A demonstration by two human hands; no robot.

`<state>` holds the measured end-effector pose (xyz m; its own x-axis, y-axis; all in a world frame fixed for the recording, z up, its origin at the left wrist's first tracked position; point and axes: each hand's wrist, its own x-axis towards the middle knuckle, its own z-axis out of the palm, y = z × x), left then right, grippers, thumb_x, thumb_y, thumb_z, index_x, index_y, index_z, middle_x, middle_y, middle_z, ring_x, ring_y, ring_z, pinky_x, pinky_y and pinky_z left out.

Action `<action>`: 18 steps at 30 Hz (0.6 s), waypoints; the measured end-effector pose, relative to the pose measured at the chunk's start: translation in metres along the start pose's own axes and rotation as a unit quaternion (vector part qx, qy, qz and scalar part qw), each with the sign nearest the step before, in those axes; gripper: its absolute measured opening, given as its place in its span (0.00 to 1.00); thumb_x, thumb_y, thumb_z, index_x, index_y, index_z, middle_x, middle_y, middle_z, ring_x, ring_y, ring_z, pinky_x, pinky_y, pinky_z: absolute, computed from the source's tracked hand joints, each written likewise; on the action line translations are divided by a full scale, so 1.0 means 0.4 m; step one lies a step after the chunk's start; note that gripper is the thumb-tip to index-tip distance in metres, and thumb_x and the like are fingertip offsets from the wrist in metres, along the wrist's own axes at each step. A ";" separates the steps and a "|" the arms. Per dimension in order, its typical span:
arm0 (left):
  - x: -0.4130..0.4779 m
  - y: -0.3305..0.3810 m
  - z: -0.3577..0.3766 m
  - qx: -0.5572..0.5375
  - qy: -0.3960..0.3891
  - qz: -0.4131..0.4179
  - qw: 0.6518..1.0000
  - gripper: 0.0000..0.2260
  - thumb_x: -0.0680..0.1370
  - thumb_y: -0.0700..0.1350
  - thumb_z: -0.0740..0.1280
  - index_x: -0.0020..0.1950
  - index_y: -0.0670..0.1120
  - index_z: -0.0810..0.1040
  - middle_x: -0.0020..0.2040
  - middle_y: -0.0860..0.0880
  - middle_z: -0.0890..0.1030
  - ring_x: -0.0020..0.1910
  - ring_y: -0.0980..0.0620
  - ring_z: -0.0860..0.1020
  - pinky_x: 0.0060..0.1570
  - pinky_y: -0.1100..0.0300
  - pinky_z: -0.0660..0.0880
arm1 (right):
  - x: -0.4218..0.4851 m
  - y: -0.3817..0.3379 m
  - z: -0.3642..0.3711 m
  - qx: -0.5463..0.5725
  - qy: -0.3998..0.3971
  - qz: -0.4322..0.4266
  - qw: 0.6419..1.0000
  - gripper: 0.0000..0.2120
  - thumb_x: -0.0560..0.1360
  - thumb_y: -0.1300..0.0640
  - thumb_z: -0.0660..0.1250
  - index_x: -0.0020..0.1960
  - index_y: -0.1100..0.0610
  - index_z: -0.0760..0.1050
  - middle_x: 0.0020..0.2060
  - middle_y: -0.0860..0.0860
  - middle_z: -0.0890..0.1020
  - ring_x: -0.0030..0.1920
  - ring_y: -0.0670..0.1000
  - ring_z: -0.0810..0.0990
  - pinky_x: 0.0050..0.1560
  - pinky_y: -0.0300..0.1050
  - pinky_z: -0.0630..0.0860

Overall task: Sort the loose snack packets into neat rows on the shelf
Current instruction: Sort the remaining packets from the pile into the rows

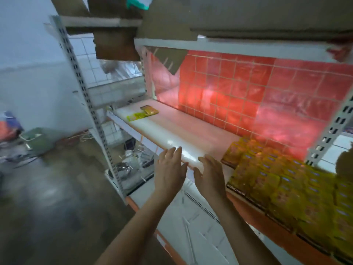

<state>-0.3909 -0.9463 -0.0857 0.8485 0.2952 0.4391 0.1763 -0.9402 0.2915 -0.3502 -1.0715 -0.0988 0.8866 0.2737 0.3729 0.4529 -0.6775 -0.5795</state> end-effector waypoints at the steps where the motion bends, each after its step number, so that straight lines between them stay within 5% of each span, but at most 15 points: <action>1: 0.035 -0.038 0.005 0.004 -0.006 -0.012 1.000 0.23 0.74 0.50 0.70 0.67 0.44 0.72 0.62 0.44 0.77 0.61 0.39 0.73 0.58 0.46 0.73 | 0.034 -0.008 0.029 0.004 -0.020 0.006 1.000 0.18 0.75 0.59 0.68 0.63 0.62 0.75 0.65 0.59 0.74 0.67 0.60 0.70 0.68 0.49 0.64; 7: 0.252 -0.237 0.022 0.056 -0.046 -0.085 0.994 0.26 0.79 0.54 0.62 0.75 0.49 0.61 0.72 0.47 0.65 0.71 0.44 0.62 0.67 0.51 0.63 | 0.279 -0.102 0.192 0.022 -0.075 -0.005 0.997 0.18 0.77 0.57 0.65 0.65 0.59 0.73 0.67 0.54 0.73 0.68 0.55 0.67 0.68 0.42 0.61; 18: 0.589 -0.573 0.142 0.046 -0.076 -0.075 0.993 0.26 0.77 0.52 0.65 0.72 0.44 0.65 0.70 0.44 0.68 0.69 0.42 0.65 0.63 0.50 0.67 | 0.645 -0.216 0.501 0.006 -0.124 0.030 0.992 0.18 0.78 0.54 0.63 0.66 0.58 0.71 0.65 0.54 0.74 0.65 0.57 0.70 0.64 0.44 0.64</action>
<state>-0.2030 -0.6709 -0.0973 0.8737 0.4104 0.2612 0.3452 -0.9014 0.2614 -0.1418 -0.8056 -0.0978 0.9068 0.3941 0.1494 0.3993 -0.6897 -0.6041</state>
